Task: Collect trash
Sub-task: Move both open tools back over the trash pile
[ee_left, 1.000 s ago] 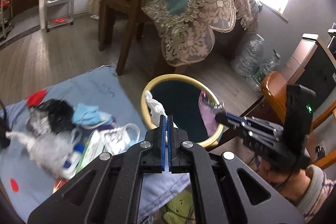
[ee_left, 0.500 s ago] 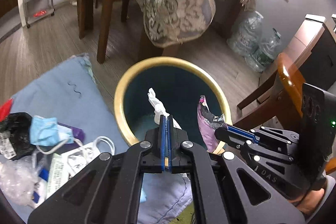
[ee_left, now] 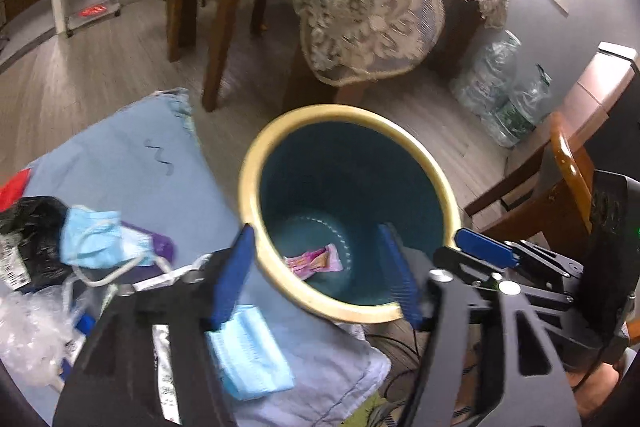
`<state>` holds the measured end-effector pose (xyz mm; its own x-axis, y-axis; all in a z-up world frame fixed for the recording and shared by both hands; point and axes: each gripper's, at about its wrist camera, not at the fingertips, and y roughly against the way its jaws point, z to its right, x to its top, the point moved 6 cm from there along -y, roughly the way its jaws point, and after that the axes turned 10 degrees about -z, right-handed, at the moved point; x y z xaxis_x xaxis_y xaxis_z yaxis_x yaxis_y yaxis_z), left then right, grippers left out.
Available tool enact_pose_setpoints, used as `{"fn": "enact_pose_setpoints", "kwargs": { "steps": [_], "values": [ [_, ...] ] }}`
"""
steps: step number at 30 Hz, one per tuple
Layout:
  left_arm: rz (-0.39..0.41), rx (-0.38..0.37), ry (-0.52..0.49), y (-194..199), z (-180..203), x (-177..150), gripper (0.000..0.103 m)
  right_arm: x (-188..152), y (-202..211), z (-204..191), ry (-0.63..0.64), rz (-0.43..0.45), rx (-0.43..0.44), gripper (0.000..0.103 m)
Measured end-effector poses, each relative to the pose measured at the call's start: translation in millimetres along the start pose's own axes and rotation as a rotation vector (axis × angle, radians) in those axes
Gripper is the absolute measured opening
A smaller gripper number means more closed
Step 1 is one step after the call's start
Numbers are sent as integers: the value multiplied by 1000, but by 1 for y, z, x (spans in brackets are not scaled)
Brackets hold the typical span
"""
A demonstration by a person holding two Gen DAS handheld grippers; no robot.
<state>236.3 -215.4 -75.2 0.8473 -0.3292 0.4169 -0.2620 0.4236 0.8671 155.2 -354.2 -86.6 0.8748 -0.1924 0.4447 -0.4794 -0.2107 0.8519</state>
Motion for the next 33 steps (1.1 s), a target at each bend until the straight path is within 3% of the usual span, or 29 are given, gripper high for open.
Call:
{"fn": "enact_pose_setpoints", "kwargs": {
  "steps": [13,21,26,33],
  "values": [
    [77,96,20,44,-38,-25,80,5,7,-24,54,44,18,55],
    [103,176,90,70,-89,-45,81,3,7,-44,108,48,25,58],
    [80,218,109,69,-113,-51,80,0,4,-58,145,38,29,58],
    [27,260,51,47,-117,-44,70,-10,-5,-83,220,3,45,58]
  ]
}}
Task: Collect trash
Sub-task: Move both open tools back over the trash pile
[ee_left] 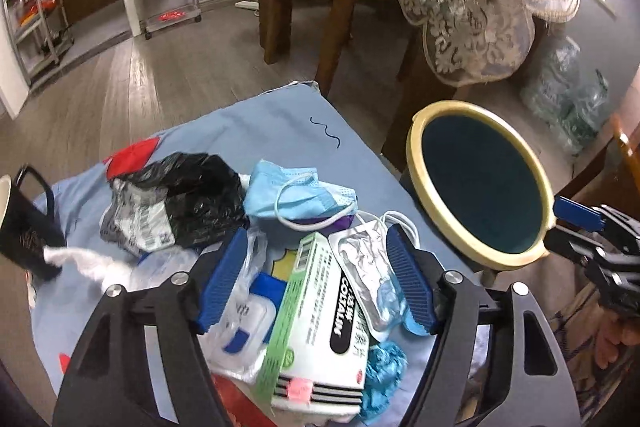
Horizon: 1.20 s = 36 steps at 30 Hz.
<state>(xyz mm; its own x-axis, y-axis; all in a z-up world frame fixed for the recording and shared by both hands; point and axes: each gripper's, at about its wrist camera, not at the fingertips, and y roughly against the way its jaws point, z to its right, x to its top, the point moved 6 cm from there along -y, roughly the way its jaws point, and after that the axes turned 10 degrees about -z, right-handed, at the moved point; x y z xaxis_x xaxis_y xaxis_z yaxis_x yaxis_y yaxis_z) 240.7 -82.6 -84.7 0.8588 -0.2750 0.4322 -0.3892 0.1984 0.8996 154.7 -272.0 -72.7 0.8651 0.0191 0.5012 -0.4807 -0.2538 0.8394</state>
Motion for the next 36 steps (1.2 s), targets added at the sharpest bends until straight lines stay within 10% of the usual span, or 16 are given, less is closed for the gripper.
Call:
{"fn": "enact_pose_setpoints", "kwargs": {
  "steps": [18,36],
  "values": [
    [-57,-17,133,-33,-26,30,70,-6,-13,-19,61,-49,39,58],
    [-66,-67,137,27,-23,-52,70,-40,-81,-84,341,-215,-29,47]
  ]
}}
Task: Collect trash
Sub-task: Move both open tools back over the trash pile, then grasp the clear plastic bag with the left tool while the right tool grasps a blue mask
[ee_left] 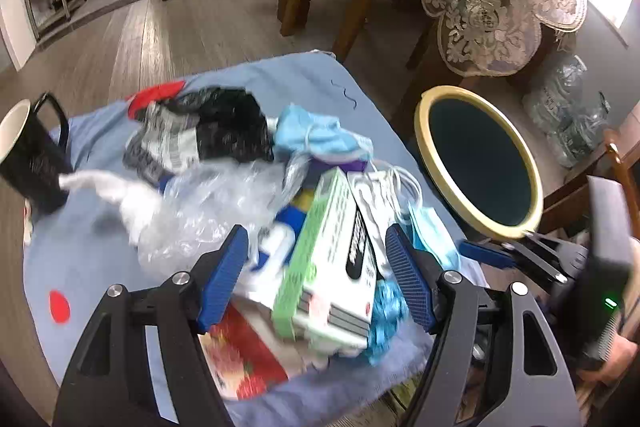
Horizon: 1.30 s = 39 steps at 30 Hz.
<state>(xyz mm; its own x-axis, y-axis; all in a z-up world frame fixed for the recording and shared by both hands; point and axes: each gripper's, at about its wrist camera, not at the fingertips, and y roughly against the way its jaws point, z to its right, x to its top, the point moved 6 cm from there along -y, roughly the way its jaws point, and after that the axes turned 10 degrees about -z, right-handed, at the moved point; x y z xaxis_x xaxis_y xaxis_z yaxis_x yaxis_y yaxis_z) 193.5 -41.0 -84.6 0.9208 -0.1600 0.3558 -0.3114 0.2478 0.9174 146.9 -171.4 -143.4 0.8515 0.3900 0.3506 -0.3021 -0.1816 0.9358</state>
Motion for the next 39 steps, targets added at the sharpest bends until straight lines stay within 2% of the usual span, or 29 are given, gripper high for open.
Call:
{"fn": "enact_pose_setpoints", "kwargs": {
  "steps": [2,5,7,12,18,22,27,32,35,37,38,39],
  "values": [
    [5,-8,11,6,-2,-10,70,1,-6,-1,14,-14,-15,28],
    [16,4,8,14,-2,-23,70,2,-6,-4,30,-11,-15,19],
    [20,9,6,17,-1,-28,70,2,-1,-4,33,2,-10,17],
    [27,17,46,24,-9,-37,70,-1,16,-2,21,39,2,15],
    [14,28,7,24,3,-53,70,-2,37,3,-16,93,43,15],
    [11,49,71,23,-15,-57,69,-3,47,2,-27,119,64,15],
    [70,20,199,30,-47,-46,69,0,61,3,-30,158,79,15],
    [126,49,171,32,-48,-17,68,2,67,5,-42,174,88,15],
    [114,94,136,19,-48,0,59,1,70,9,-53,183,87,15],
    [95,105,132,10,-51,7,37,1,73,11,-61,190,86,15],
    [85,98,131,5,-52,9,30,1,74,13,-66,193,86,15],
    [78,85,129,3,-52,9,18,0,77,15,-73,198,87,15]
  ]
}}
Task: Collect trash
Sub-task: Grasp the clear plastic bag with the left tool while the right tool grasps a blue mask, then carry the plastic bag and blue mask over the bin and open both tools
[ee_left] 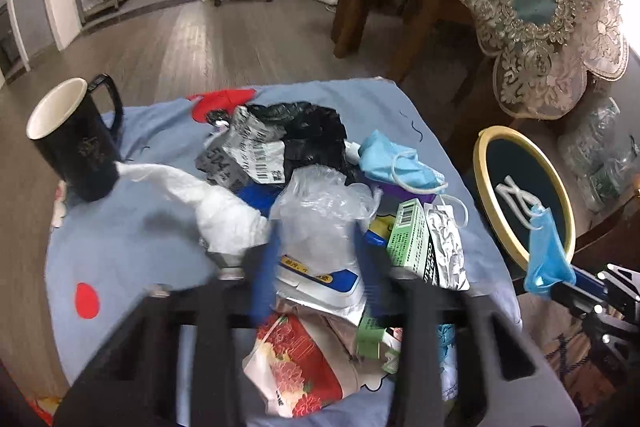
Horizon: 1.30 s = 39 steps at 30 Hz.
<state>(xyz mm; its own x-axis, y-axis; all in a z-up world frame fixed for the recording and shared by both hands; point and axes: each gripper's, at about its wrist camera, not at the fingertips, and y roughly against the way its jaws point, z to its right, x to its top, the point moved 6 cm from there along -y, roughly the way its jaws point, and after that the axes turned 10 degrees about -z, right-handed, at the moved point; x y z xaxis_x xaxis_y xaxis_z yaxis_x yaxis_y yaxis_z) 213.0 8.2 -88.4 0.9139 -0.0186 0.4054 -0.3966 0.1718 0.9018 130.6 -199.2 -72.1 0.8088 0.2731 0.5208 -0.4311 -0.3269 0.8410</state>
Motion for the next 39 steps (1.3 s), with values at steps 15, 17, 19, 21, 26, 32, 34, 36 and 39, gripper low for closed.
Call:
{"fn": "enact_pose_setpoints", "kwargs": {
  "steps": [15,17,19,21,26,32,34,36,39],
  "values": [
    [184,-74,32,73,-2,-4,3,4,27,15,-64,77,10,15],
    [215,-95,28,84,2,-1,3,5,31,19,-79,88,7,15],
    [232,-120,16,89,11,2,3,4,36,28,-104,101,3,15],
    [242,-137,-1,92,20,4,3,3,39,34,-123,108,-2,15],
    [243,-196,-75,93,57,9,3,-2,47,49,-166,125,-18,15],
    [228,-238,-154,87,102,13,3,-9,60,65,-221,155,-33,15],
    [221,-249,-173,83,113,13,3,-10,64,69,-233,166,-35,15],
    [212,-255,-196,79,124,12,3,-11,66,72,-243,173,-40,15],
    [197,-268,-221,73,141,13,3,-11,68,78,-259,178,-48,15]
  ]
}}
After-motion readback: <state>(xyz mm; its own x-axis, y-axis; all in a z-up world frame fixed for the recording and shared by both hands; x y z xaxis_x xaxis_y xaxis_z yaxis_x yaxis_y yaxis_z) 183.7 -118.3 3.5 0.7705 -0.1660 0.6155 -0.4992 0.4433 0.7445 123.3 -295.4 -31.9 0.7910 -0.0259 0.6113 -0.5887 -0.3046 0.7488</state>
